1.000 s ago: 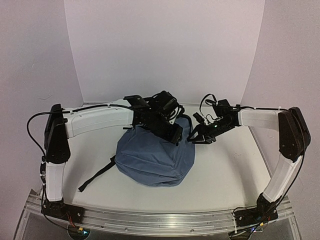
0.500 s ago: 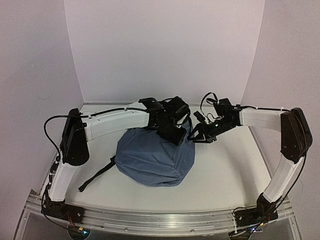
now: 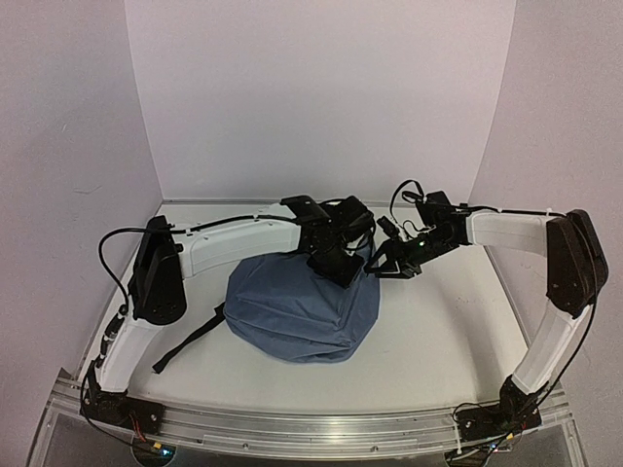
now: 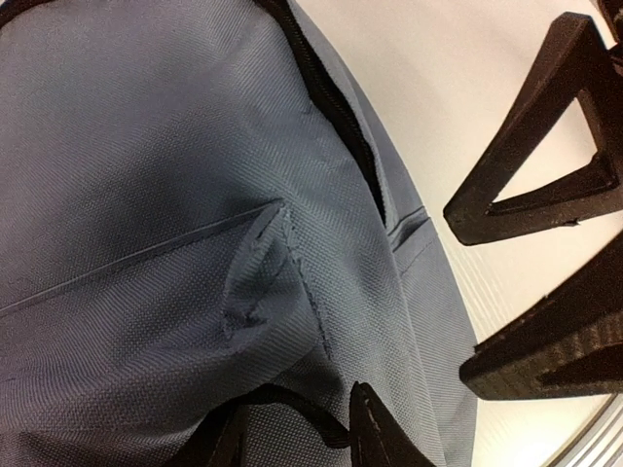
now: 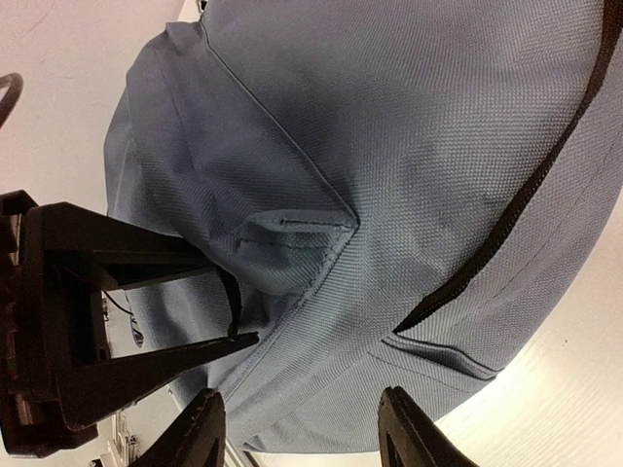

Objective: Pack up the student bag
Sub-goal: Zip the student bag at the center of the board.

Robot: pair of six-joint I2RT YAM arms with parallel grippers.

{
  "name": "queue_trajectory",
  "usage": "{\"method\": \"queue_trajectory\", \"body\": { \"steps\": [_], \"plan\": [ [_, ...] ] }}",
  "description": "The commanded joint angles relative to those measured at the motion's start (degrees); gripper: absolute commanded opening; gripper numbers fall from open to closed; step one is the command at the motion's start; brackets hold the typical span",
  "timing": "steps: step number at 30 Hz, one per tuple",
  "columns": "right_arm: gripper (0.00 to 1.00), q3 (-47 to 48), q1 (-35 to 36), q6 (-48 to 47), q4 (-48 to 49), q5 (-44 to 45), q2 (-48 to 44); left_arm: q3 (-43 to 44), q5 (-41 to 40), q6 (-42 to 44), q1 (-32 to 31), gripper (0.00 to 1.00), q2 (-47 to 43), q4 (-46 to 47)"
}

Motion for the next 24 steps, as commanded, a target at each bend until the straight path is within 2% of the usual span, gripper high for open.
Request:
{"method": "queue_trajectory", "body": {
  "steps": [1,6,13,20,24],
  "plan": [
    [0.54,0.38,-0.26,0.47,1.21,-0.80,-0.72,4.18,-4.19,-1.37,0.01,0.33,1.25,-2.63],
    [0.58,0.40,-0.25,0.38,1.25,-0.76,-0.78,1.45,-4.21,-1.93,0.01,0.20,-1.57,-1.40],
    [0.70,1.56,-0.10,1.26,1.60,-1.27,-0.07,-6.73,-2.55,-2.96,0.27,0.01,-9.79,3.64],
    [0.72,2.88,1.74,2.05,2.48,-1.21,2.10,-17.27,6.07,-6.50,3.63,0.00,-17.71,12.81],
    [0.82,3.53,3.88,2.96,3.35,-0.47,4.29,-20.88,11.75,-8.40,6.05,0.00,-19.80,15.75]
  ]
}}
